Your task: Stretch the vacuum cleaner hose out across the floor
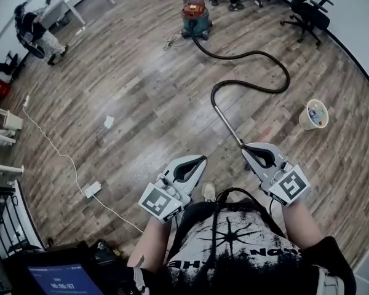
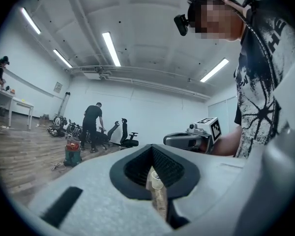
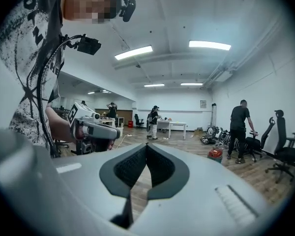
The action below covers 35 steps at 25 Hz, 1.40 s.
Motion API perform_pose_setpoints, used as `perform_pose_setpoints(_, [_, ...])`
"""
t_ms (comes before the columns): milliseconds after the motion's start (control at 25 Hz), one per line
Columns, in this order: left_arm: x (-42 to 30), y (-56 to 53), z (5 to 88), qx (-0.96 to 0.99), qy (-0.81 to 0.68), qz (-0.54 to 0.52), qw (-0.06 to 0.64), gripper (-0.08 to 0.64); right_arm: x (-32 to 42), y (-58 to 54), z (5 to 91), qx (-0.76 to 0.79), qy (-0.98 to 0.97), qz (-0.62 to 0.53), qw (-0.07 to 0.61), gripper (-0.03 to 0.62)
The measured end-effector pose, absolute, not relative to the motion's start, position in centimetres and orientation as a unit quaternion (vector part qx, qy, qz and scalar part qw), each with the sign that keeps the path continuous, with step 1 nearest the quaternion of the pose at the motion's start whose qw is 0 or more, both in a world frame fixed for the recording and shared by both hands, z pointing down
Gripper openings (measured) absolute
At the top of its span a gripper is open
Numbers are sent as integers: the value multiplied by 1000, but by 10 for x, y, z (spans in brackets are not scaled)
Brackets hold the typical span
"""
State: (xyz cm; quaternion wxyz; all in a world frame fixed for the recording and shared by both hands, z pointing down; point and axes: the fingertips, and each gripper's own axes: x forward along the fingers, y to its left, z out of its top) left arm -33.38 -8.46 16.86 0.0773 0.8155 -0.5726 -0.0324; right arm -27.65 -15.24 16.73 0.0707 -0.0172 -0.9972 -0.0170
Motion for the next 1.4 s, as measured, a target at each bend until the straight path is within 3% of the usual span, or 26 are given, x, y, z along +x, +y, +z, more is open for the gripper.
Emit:
perform_pose_setpoints(680, [-372, -164, 186, 849, -517, -42, 102, -2, -320, -227, 179, 33, -995, -6, 90, 6])
perform_pose_setpoints(1400, [-412, -397, 175, 832, -545, -25, 98, -2, -369, -452, 185, -11, -998, 17, 64, 6])
